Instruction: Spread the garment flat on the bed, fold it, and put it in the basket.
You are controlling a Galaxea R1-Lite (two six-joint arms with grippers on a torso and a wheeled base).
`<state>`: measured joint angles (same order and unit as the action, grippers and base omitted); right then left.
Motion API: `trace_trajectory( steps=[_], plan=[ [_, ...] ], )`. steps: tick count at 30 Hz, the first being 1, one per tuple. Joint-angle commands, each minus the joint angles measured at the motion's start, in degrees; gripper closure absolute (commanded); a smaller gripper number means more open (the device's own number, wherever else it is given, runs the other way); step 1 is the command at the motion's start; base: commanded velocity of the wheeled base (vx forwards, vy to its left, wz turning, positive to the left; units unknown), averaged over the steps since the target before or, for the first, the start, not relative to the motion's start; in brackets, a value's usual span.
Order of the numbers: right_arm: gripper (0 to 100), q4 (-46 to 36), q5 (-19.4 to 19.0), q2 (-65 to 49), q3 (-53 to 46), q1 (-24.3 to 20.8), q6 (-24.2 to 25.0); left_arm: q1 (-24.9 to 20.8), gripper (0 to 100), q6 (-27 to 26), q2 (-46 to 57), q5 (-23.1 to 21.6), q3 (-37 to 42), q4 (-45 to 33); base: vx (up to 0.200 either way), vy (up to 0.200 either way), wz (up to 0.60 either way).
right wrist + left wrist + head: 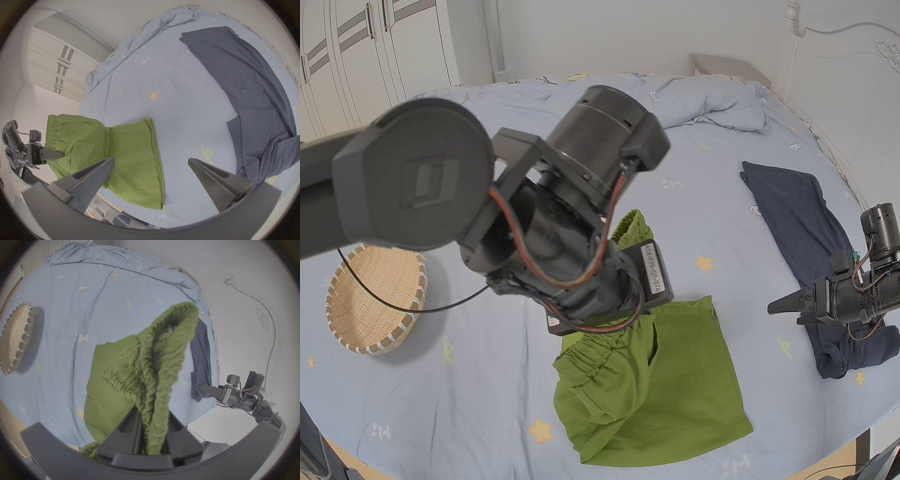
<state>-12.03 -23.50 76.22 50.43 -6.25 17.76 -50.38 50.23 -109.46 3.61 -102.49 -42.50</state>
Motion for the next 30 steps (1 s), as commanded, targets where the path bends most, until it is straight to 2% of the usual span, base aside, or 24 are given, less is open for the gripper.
trace_trajectory(
  steps=[1, 18, 19, 30],
  plan=[
    [0, 0.1, 0.0, 0.3, -0.1, 0.1, 0.0, -1.1, 100, 0.5, -3.5, 0.9, -1.8, 0.1, 0.0, 0.0, 0.0],
    [0, 0.2, 0.0, 0.0, 0.0, 0.6, -0.1, -5.6, 100, 2.3, -6.6, 2.3, -2.2, 4.3, 0.0, 0.0, 0.0],
    [0, 0.2, 0.0, 0.0, 0.1, 0.6, -0.1, -5.6, 0, 2.3, -7.1, 2.4, -2.2, 4.4, 0.0, 0.0, 0.0],
    [0, 0.2, 0.0, -0.1, 0.1, 0.6, -0.1, -8.1, 0, 5.9, -4.5, 2.0, -1.0, 8.2, 0.0, 0.0, 0.0]
  ],
)
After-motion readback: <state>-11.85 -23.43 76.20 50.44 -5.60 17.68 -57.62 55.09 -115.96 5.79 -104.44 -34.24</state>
